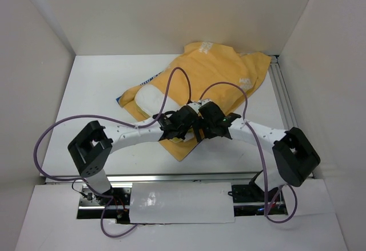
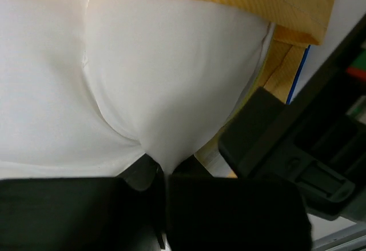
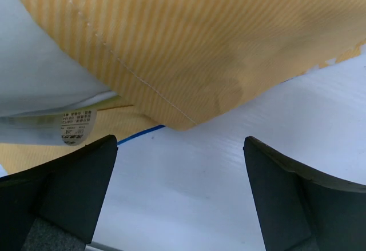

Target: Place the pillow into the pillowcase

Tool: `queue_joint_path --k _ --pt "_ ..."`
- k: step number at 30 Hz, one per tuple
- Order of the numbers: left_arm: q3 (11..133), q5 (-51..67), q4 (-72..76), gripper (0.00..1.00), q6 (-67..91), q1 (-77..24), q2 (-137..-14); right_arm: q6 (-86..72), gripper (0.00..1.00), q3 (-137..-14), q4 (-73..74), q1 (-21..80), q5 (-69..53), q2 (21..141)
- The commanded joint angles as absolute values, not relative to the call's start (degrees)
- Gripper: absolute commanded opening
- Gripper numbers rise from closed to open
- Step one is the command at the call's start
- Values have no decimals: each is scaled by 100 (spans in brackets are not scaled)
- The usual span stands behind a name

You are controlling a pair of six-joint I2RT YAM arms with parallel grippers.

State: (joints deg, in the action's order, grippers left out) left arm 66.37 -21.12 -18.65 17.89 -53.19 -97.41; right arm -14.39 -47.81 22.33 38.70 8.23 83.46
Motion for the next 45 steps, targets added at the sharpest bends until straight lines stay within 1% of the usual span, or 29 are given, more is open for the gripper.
queue_joint_path --k 1,5,6,9,13,14,15,17,18,19,21,24,25,27,28,29,31,32,33,34,35,37,38,40,41,42,44,45 --pt "6891 -1908 -1398 0 1767 -5353 -9554 -1511 99 -4598 1548 3973 851 7929" --pt "6777 -1670 -1283 0 1767 -5353 -9414 -2134 99 -4334 1030 3973 1816 7743" --pt "6715 -1670 -1283 0 1767 -5353 -9343 -2136 97 -4333 959 3973 1915 7743" --pt "6654 -1670 -1283 0 1819 -5353 -9281 -2136 95 -4263 686 3973 2319 7690" --pt "6539 -1600 -1160 0 1819 -5353 -9106 -2136 85 -4210 378 3710 2478 7910" --pt "6539 -1600 -1160 0 1819 -5353 -9053 -2136 74 -4280 291 3709 2479 7988" --pt "6539 -1600 -1160 0 1819 -5353 -9053 -2136 64 -4280 290 3631 2539 7989" --pt "6539 -1547 -1160 0 1819 -5353 -9053 -2136 28 -4420 290 3630 2741 7989" --pt "6539 -1547 -1160 0 1819 -5353 -9001 -2136 3 -4421 290 3630 2820 7989" --pt "6591 -1547 -1160 0 1758 -5353 -9000 -2188 0 -4473 351 3630 2969 7928" --pt "6592 -1547 -1160 0 1758 -5353 -9000 -2136 0 -4526 482 3630 2884 7675" --pt "6775 -1739 -1221 0 2029 -5353 -9052 -1864 0 -4771 876 3717 2130 7157" --pt "7046 -1966 -1291 0 2291 -5353 -9131 -1715 0 -4886 1001 3805 1657 7024" --pt "7320 -2371 -1344 0 2592 -5353 -9219 -1592 0 -5307 1430 4042 1154 6726" --pt "7600 -2599 -1345 0 2836 -5300 -9220 -1513 0 -5456 1581 4043 638 6645" --pt "7750 -3115 -1345 0 2995 -5300 -9298 -1460 0 -5789 1730 4113 381 6575" --pt "8049 -3348 -1406 0 3251 -5229 -9299 -1380 0 -6142 2116 4113 -208 6451" --pt "8277 -3436 -1311 0 3469 -5142 -9299 -1319 0 -6300 2179 4113 -803 6364" --pt "8340 -3437 -1179 0 3524 -5055 -9203 -1266 0 -6606 2258 4113 -1113 6302" --pt "8341 -3437 -986 0 3524 -5054 -9124 -1266 0 -6749 2328 4165 -1342 6302" --pt "8341 -3437 -523 0 3585 -4975 -9036 -1213 0 -6863 2390 4166 -1841 6302" --pt "8236 -3629 -3 0 3656 -4975 -8781 -1213 0 -7180 2470 4166 -2152 6249" --pt "8166 -3813 322 0 3395 -4922 -8728 -1100 0 -7259 2565 4166 -2493 6249" --pt "8165 -4243 703 0 3340 -4922 -8849 -1099 0 -7435 2706 4219 -2671 6249" --pt "8426 -4698 573 0 3531 -4922 -8972 -1099 0 -7436 2707 4219 -2915 6188" --pt "8542 -4824 362 0 3620 -4852 -9095 -1099 0 -7488 2707 4219 -2996 6188" --pt "8604 -4825 -60 0 3804 -4781 -9342 -1099 0 -7436 2707 4219 -3303 5995" --pt "8604 -4521 -122 0 3997 -4712 -9517 -1099 0 -7436 2620 4219 -3409 5942"
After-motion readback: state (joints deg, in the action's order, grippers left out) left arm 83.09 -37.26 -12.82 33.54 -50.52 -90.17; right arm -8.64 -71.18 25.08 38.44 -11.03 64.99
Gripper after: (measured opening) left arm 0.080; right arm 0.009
